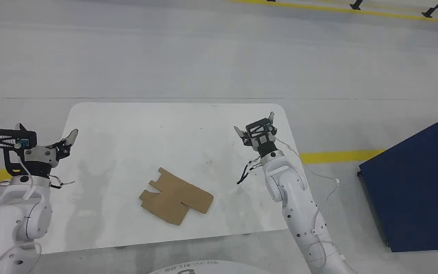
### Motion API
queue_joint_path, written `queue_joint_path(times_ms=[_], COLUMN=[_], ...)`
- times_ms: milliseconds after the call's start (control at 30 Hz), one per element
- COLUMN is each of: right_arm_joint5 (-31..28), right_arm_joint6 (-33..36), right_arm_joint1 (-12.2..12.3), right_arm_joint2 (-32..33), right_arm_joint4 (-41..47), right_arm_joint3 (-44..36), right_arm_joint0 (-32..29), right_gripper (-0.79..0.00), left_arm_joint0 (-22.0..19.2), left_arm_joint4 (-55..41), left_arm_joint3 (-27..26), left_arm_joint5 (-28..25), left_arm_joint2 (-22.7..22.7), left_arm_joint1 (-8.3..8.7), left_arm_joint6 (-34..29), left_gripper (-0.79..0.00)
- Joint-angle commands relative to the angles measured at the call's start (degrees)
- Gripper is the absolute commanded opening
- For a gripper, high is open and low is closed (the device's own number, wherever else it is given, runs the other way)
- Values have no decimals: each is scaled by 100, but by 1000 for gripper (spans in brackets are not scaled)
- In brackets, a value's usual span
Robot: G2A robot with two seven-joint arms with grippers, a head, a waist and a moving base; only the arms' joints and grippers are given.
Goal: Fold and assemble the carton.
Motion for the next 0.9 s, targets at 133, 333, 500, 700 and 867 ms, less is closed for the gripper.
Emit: queue_joint_path(times_ms=[133,333,500,700,867], right_arm_joint5=[-1337,-1760,-1750,-1750,-2602], right_arm_joint6=[-204,-275,-211,-211,264], right_arm_joint1=[74,108,98,98,61], right_arm_joint2=[-204,-782,-1011,-1011,-1594], right_arm_joint4=[-416,-1563,-1822,-1822,-2188], right_arm_joint3=[-31,-19,-26,-26,388], right_arm_joint0=[-225,-570,-594,-594,51], right_gripper=[0,0,0,0,0], left_arm_joint0=[0,0,0,0,0], left_arm_joint4=[0,0,0,0,0], left_arm_joint3=[0,0,0,0,0], left_arm_joint5=[0,0,0,0,0], left_arm_joint2=[0,0,0,0,0], left_arm_joint1=[0,0,0,0,0], left_arm_joint6=[0,0,0,0,0], left_gripper=[0,0,0,0,0])
